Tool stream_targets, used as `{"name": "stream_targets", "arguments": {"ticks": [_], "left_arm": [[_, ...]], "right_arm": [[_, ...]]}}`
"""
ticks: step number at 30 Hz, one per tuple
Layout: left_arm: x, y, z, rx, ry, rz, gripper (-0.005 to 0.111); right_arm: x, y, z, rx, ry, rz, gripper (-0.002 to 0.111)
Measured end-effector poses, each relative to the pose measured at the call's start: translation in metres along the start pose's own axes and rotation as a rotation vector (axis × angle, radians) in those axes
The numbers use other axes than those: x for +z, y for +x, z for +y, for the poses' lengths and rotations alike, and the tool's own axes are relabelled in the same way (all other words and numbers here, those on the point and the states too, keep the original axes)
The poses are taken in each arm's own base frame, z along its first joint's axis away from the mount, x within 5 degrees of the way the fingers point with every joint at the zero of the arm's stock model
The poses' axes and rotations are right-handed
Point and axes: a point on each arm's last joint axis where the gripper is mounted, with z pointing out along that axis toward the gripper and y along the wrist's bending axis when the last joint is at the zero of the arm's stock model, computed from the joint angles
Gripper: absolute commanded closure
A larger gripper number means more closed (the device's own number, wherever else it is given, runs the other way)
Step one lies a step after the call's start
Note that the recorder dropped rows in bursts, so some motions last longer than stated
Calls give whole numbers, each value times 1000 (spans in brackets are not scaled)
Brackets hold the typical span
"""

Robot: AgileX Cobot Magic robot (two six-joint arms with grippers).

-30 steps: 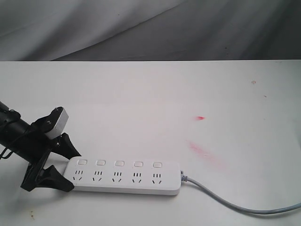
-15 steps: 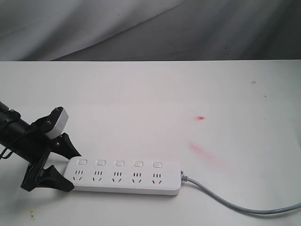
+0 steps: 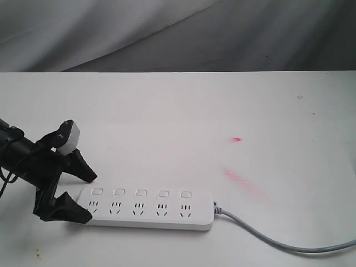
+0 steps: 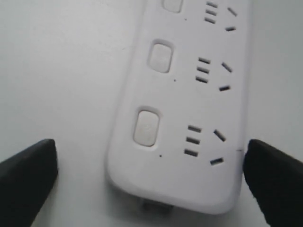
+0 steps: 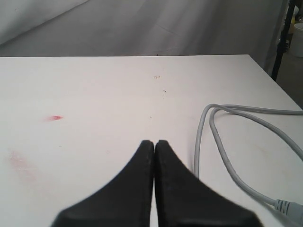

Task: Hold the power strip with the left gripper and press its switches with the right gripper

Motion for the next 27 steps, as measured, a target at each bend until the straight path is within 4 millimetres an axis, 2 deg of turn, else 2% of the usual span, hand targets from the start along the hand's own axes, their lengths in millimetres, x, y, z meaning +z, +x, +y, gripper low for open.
{"name": "stream_targets", "arguments": {"ticks": [3,6,9,11,14,15,16,20,23,27], "left_arm": [[-19,-15,-4,-12,-85,-13,3],[-54,-44,-18,41,-209,-72,10],[-94,-75,-43,113,-349,-157,37],[-123,-96,-69,158,-448,-233,59],[-158,-119,-112,242,-572,-327,95],[-168,-125,-128,279,-612,-350,103],[-177,-129,-143,315,-655,-370,106],[-205,-139,-195,387,-817,-448,106],[-219,-140,-222,305,-901,-543,106],[-228,-140,-251,168,-908,-693,106]], "right_arm": [[0,0,0,0,0,0,108],[0,0,0,0,0,0,108],[0,0,0,0,0,0,108],[0,0,0,0,0,0,108],[0,0,0,0,0,0,108],[0,0,0,0,0,0,108],[0,0,0,0,0,0,108],[0,0,0,0,0,0,108],[0,0,0,0,0,0,108],[0,0,0,0,0,0,108]]}}
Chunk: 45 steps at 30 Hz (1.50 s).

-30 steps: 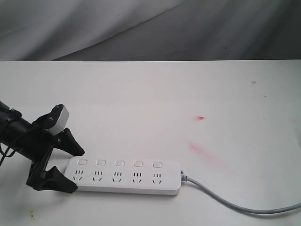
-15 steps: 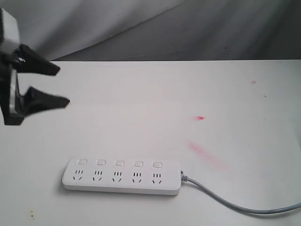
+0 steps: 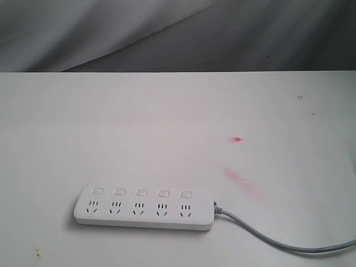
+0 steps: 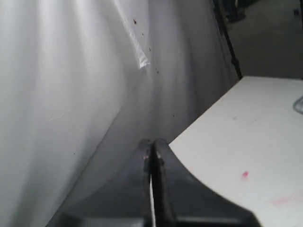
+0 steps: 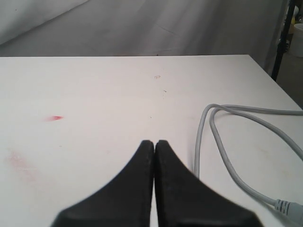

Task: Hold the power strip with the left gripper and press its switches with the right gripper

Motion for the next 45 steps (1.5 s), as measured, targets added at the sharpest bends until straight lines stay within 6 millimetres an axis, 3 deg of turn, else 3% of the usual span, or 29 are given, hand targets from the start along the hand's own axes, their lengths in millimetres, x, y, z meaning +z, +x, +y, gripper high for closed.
{"name": "stream_targets", "arguments": {"ticks": [9,12,20,25,28,39,45], "left_arm": [[-40,-23,-24,12,-56,-137,106],[-50,-27,-24,-98,-128,-168,106],[-60,-2,-3,-477,-439,22,106],[-65,8,3,-492,-555,66,106],[-64,24,0,-499,-577,81,106],[-37,110,-26,-554,-491,186,106],[-35,145,-43,-551,-466,223,106]], "right_arm": [[0,0,0,0,0,0,108],[0,0,0,0,0,0,108],[0,0,0,0,0,0,108],[0,0,0,0,0,0,108],[0,0,0,0,0,0,108],[0,0,0,0,0,0,108],[0,0,0,0,0,0,108]]}}
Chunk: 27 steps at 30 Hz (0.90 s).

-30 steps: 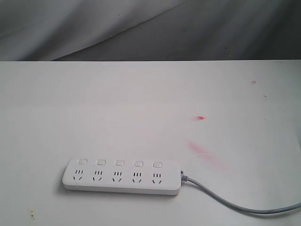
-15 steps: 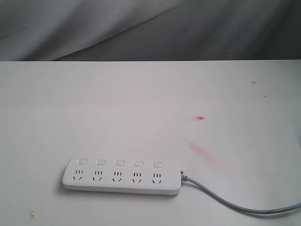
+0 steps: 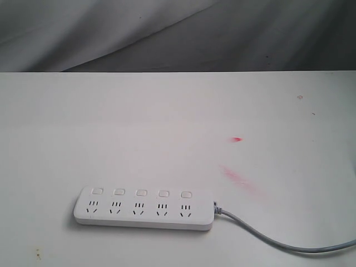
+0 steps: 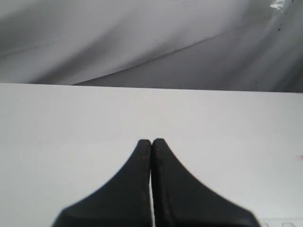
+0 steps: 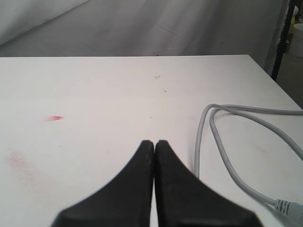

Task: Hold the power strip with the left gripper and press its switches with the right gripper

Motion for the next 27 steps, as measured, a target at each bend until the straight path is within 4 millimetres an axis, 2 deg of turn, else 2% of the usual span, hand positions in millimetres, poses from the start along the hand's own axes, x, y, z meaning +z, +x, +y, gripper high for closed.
{"name": "stream_targets", "arguments": {"ticks": [15,20,27], "left_arm": [[3,71,8,46,-6,8,106],[3,81,9,44,-6,14,106],[-9,93,10,51,3,-70,106]], "right_arm": [[0,0,0,0,0,0,108],[0,0,0,0,0,0,108],[0,0,0,0,0,0,108]]}}
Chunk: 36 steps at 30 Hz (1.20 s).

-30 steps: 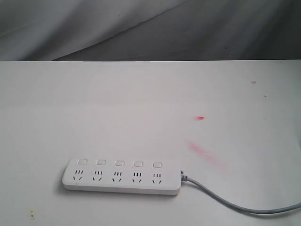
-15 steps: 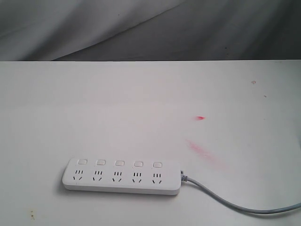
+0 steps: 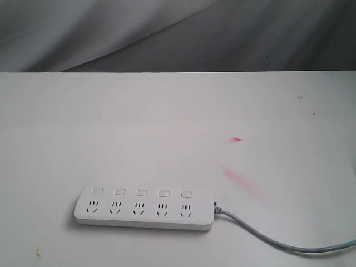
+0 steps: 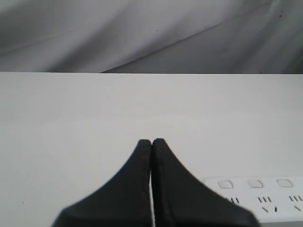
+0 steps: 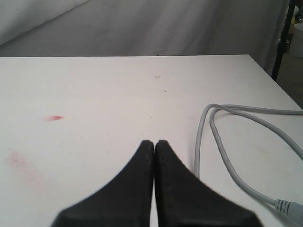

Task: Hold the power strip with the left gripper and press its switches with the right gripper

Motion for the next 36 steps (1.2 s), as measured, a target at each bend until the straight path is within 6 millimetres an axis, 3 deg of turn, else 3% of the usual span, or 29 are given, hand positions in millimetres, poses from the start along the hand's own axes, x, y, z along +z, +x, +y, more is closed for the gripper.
{"name": "stream_targets", "arguments": {"ticks": [36], "left_arm": [[-1,7,0,0,1,61,106]], "right_arm": [[0,0,0,0,0,0,108]]}}
